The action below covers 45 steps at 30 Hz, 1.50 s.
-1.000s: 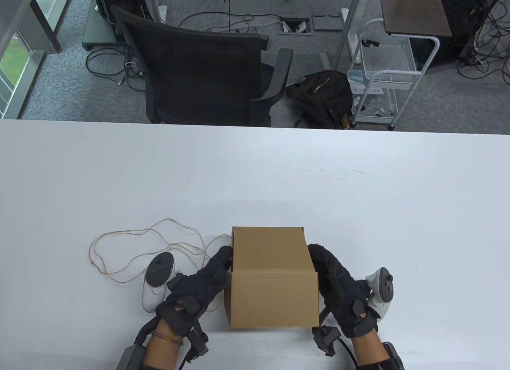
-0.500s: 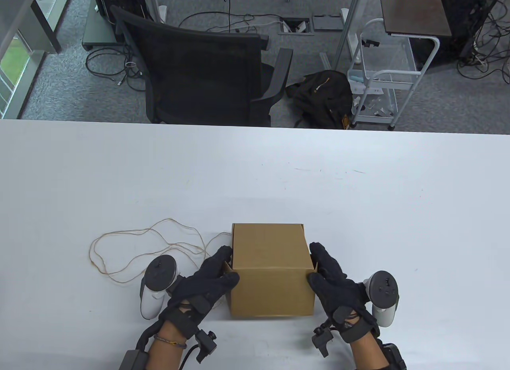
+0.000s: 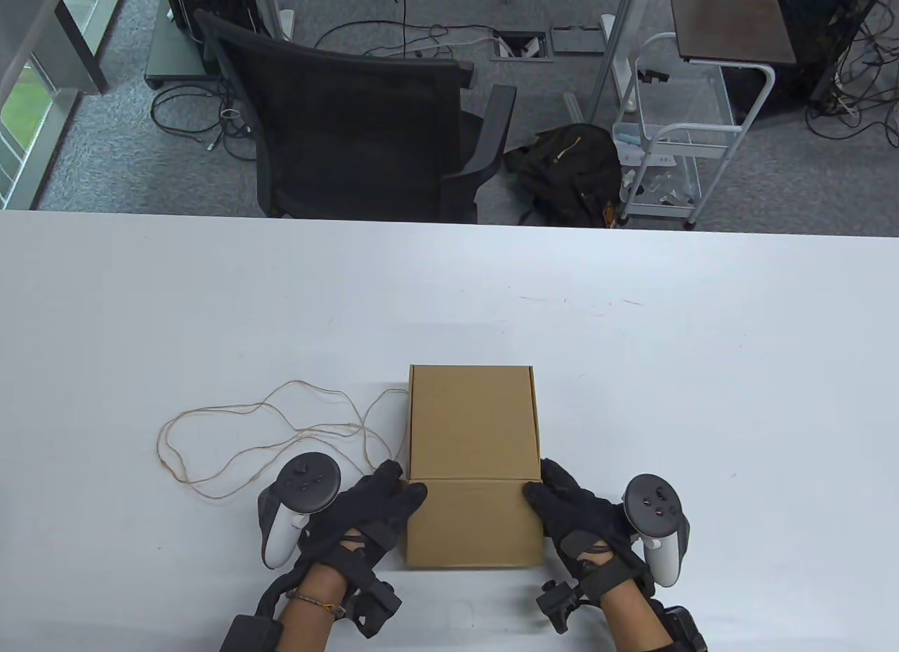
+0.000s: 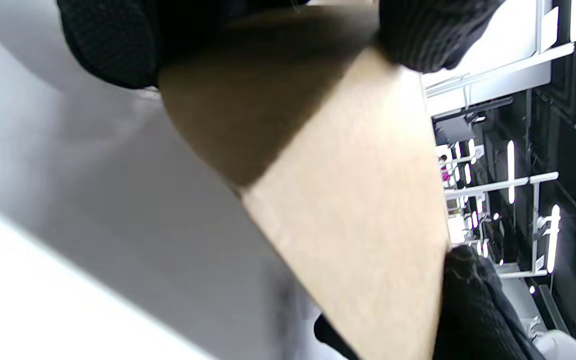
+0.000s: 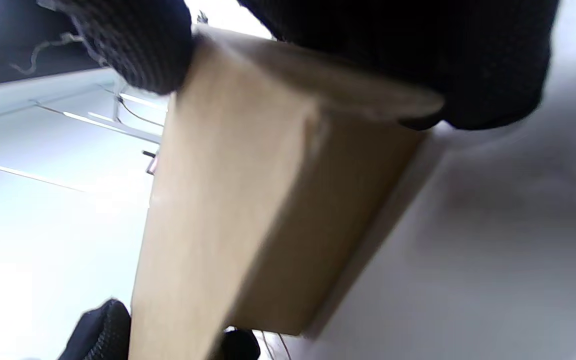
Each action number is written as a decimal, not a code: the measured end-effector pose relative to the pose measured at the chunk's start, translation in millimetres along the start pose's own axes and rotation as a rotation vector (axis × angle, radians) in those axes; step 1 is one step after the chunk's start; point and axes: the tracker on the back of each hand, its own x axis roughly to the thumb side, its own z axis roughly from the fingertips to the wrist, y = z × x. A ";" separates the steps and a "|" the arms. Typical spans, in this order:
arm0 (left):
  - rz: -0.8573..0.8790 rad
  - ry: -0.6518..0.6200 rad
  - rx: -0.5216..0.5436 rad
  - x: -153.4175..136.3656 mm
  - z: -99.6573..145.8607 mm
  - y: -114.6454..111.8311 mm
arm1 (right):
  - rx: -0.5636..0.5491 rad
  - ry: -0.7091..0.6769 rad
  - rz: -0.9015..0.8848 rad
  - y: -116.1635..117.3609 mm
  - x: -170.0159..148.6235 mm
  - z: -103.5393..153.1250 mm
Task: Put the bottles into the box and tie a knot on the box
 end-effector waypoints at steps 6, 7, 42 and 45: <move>0.002 0.020 -0.037 -0.8 -2.4 -6.1 | 0.004 0.028 0.073 3.7 4.4 2.0; 0.003 0.027 -0.046 -0.3 -1.8 -6.2 | 0.006 0.044 0.084 3.9 5.6 3.3; -0.505 -0.219 -0.041 23.3 -0.3 6.0 | 0.328 -0.143 0.398 -5.8 19.3 -4.0; -0.556 -0.234 -0.034 25.5 -0.8 4.3 | 0.260 -0.196 0.466 -4.1 24.3 -2.9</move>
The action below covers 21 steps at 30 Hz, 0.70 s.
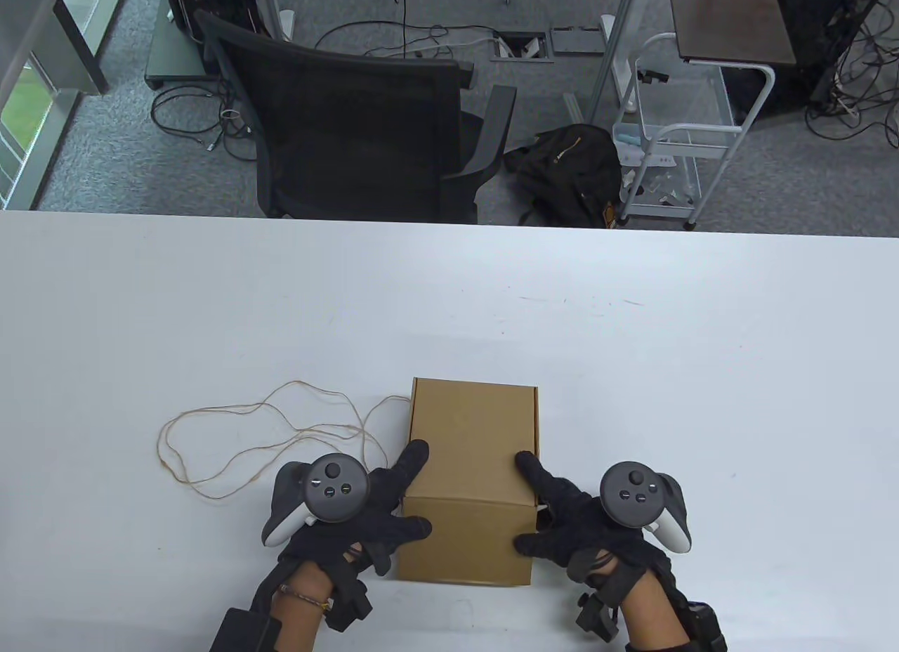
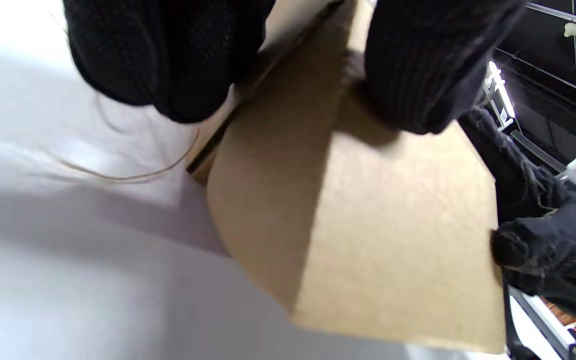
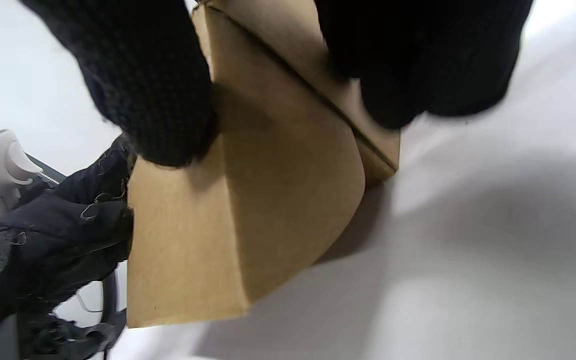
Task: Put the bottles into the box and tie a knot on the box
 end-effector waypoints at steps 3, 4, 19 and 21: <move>-0.247 0.028 -0.018 7.1 -0.9 -1.9 | -0.031 -0.057 0.357 4.0 10.9 -0.5; -0.319 0.028 -0.008 8.8 -0.9 -1.9 | -0.035 -0.075 0.428 5.8 13.0 -1.3; -0.683 -0.136 0.240 18.0 -9.3 -10.2 | -0.164 -0.312 0.639 19.6 25.2 -15.1; -0.754 -0.150 0.293 22.5 -9.5 -13.7 | -0.202 -0.333 0.672 20.4 26.7 -15.7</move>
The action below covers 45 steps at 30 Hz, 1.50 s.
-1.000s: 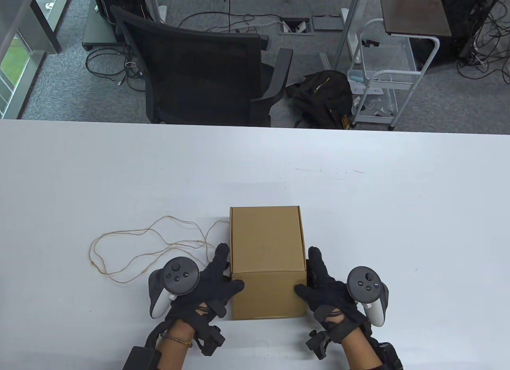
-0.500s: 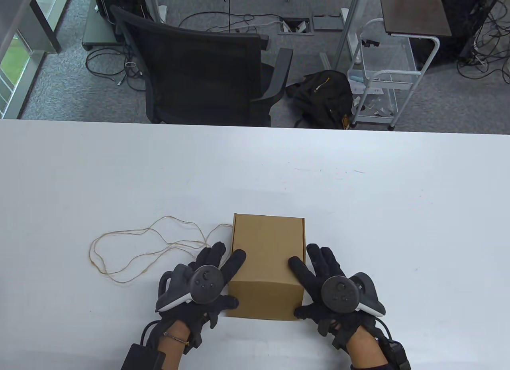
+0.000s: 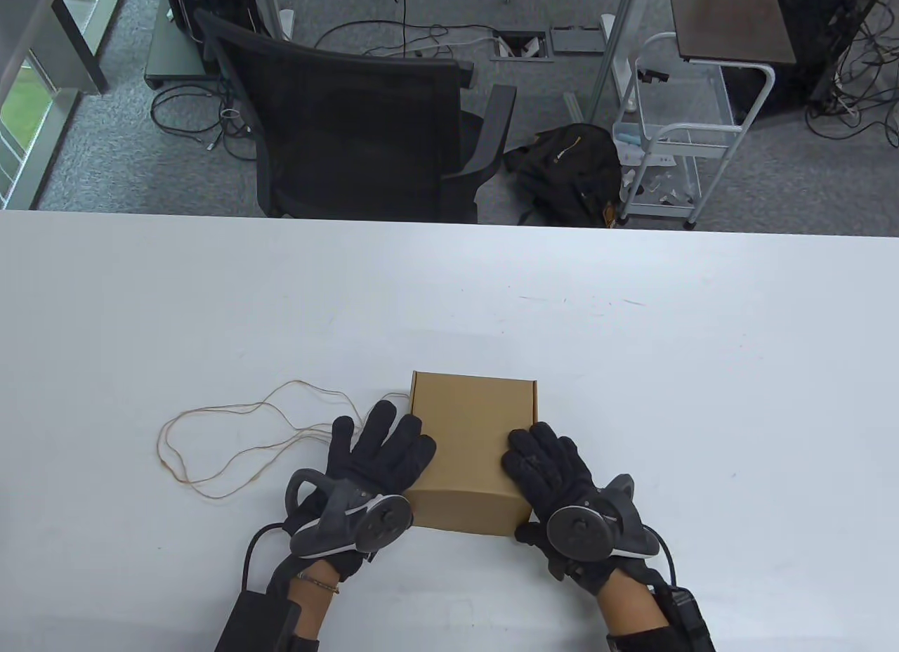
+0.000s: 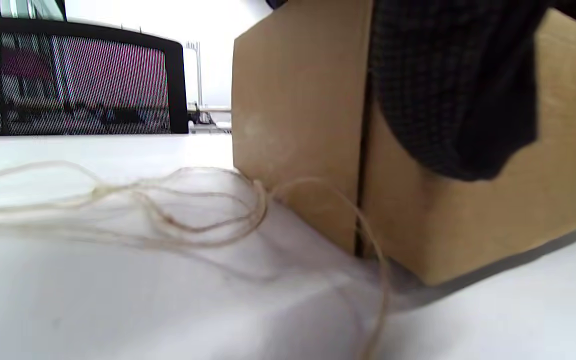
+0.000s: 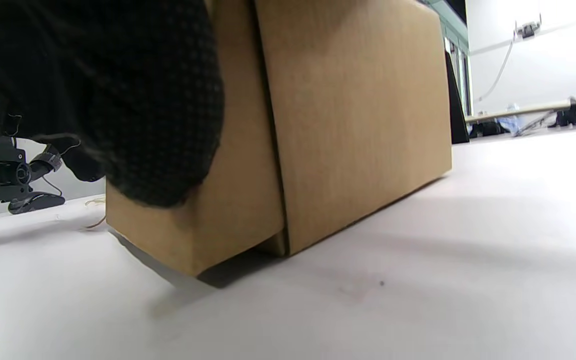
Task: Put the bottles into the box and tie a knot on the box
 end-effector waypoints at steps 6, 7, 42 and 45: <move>-0.118 -0.016 0.072 9.0 0.9 -1.9 | -0.114 -0.014 0.143 0.9 3.9 1.3; -0.136 -0.017 0.076 10.3 1.4 -2.1 | -0.143 -0.022 0.172 0.1 5.9 0.9; 0.221 0.205 -0.226 -48.3 -13.2 -50.2 | -0.025 0.047 0.000 -5.9 1.4 0.6; 0.076 0.175 -0.218 -42.3 -14.6 -44.9 | -0.020 0.048 -0.012 -5.3 1.0 0.8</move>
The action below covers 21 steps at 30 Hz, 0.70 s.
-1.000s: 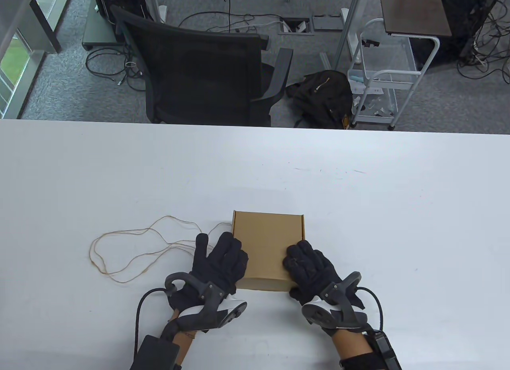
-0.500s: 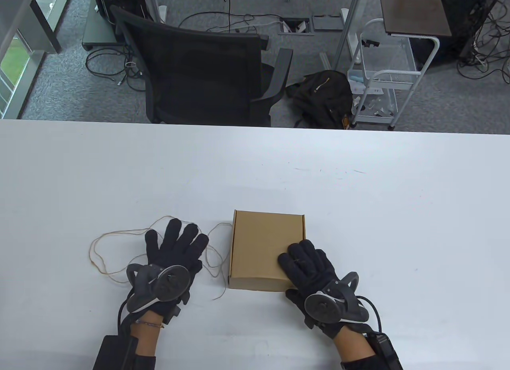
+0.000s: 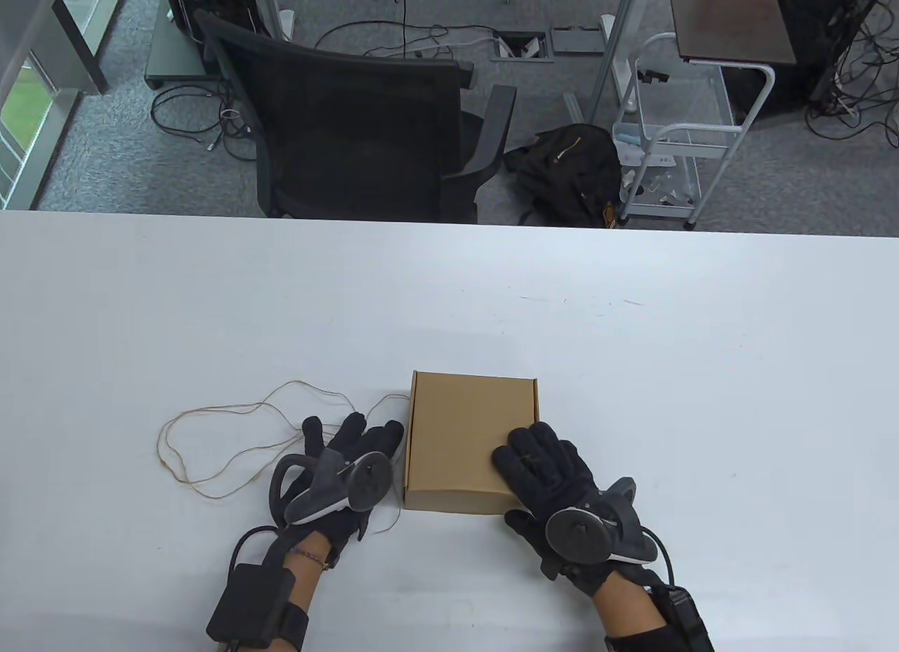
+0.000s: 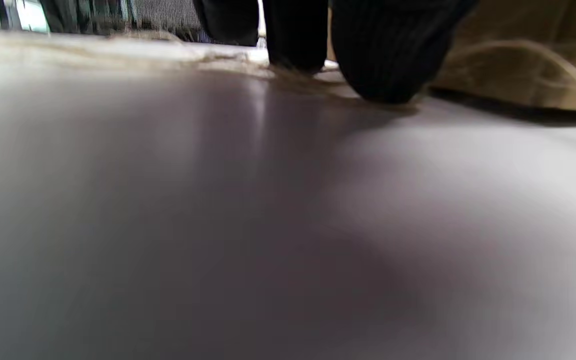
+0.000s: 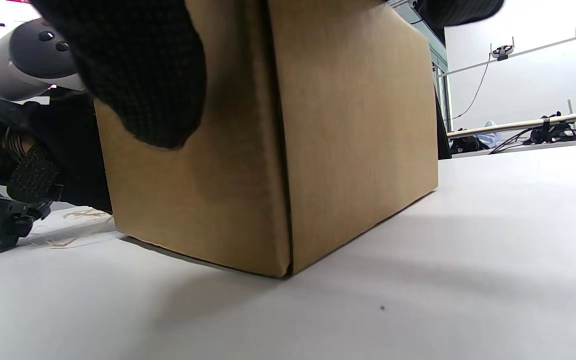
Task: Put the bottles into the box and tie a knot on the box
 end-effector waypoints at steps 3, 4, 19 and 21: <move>-0.017 0.006 0.006 1.4 2.5 2.2 | 0.001 0.002 -0.010 0.3 -0.2 0.1; -0.034 0.008 0.017 1.2 3.3 2.4 | 0.000 0.003 -0.013 0.6 -0.2 0.4; 0.564 -0.004 0.247 -51.1 53.3 62.2 | 0.000 0.007 -0.024 2.3 -0.4 1.4; 0.749 -0.069 0.250 -57.6 57.4 65.9 | 0.001 0.006 -0.019 2.3 -0.4 1.3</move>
